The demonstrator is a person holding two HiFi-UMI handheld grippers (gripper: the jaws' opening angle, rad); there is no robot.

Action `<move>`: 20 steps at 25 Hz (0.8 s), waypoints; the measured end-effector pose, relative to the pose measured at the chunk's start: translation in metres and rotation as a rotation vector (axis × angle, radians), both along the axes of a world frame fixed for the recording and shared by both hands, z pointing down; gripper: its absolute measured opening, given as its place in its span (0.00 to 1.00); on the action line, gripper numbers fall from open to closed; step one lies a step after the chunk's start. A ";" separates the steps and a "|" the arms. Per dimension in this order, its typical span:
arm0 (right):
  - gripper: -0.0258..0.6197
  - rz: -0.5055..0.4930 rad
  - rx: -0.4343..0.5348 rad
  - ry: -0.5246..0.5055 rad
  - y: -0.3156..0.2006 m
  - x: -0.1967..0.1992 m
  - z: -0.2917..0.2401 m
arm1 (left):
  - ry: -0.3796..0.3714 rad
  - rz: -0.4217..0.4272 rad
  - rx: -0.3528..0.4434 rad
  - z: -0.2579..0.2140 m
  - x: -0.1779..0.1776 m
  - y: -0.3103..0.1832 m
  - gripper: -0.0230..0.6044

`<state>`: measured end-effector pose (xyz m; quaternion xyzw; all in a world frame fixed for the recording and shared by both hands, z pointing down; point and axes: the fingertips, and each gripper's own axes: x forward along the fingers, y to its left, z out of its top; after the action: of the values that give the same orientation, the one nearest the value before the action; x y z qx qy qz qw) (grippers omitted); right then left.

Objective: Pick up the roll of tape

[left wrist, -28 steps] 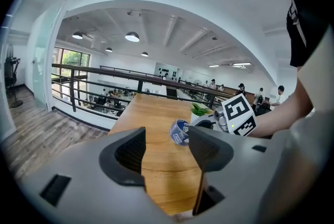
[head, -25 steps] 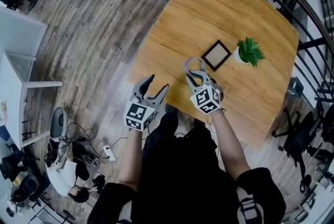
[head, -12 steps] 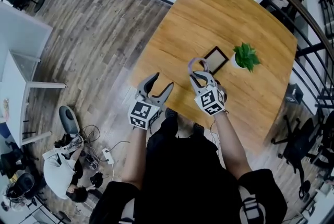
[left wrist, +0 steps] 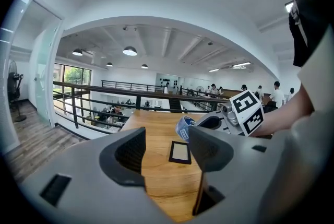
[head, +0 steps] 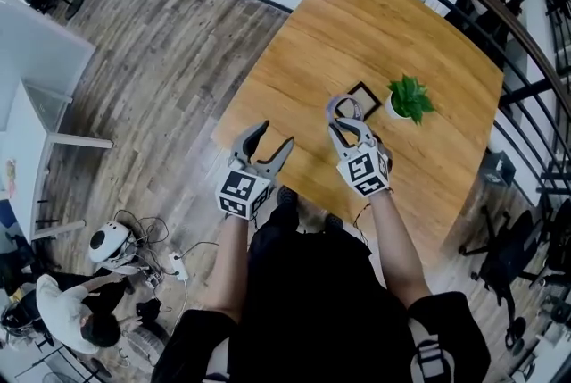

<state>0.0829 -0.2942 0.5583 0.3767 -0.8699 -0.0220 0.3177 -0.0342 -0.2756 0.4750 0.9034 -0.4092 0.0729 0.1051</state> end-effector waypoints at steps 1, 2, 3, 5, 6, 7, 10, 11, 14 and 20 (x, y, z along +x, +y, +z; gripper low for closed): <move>0.13 0.001 0.005 -0.008 0.002 0.003 -0.003 | -0.004 -0.001 0.003 -0.002 0.003 0.002 0.45; 0.13 0.000 0.010 -0.015 0.004 0.006 -0.006 | -0.008 -0.001 0.009 -0.005 0.005 0.004 0.45; 0.13 -0.002 0.017 -0.020 0.005 0.007 -0.010 | -0.011 -0.001 0.016 -0.009 0.008 0.005 0.45; 0.13 -0.009 0.031 -0.023 0.009 0.011 -0.018 | -0.015 -0.003 0.036 -0.019 0.013 0.008 0.45; 0.13 -0.011 0.038 -0.024 0.011 0.014 -0.021 | -0.016 -0.005 0.045 -0.024 0.016 0.010 0.45; 0.13 -0.013 0.043 -0.027 0.014 0.017 -0.024 | -0.017 -0.006 0.055 -0.028 0.020 0.012 0.45; 0.13 -0.018 0.060 -0.036 0.021 0.026 -0.029 | -0.018 -0.011 0.066 -0.032 0.030 0.022 0.45; 0.13 -0.016 0.063 -0.041 0.024 0.030 -0.029 | -0.019 -0.012 0.065 -0.034 0.034 0.025 0.45; 0.13 -0.010 0.077 -0.049 0.032 0.041 -0.034 | -0.025 -0.007 0.065 -0.037 0.044 0.037 0.45; 0.13 -0.014 0.097 -0.056 0.047 0.061 -0.043 | -0.033 -0.009 0.081 -0.044 0.060 0.057 0.45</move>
<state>0.1441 -0.2472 0.5155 0.3861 -0.8789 -0.0559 0.2745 0.0255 -0.2182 0.4309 0.9038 -0.4173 0.0708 0.0622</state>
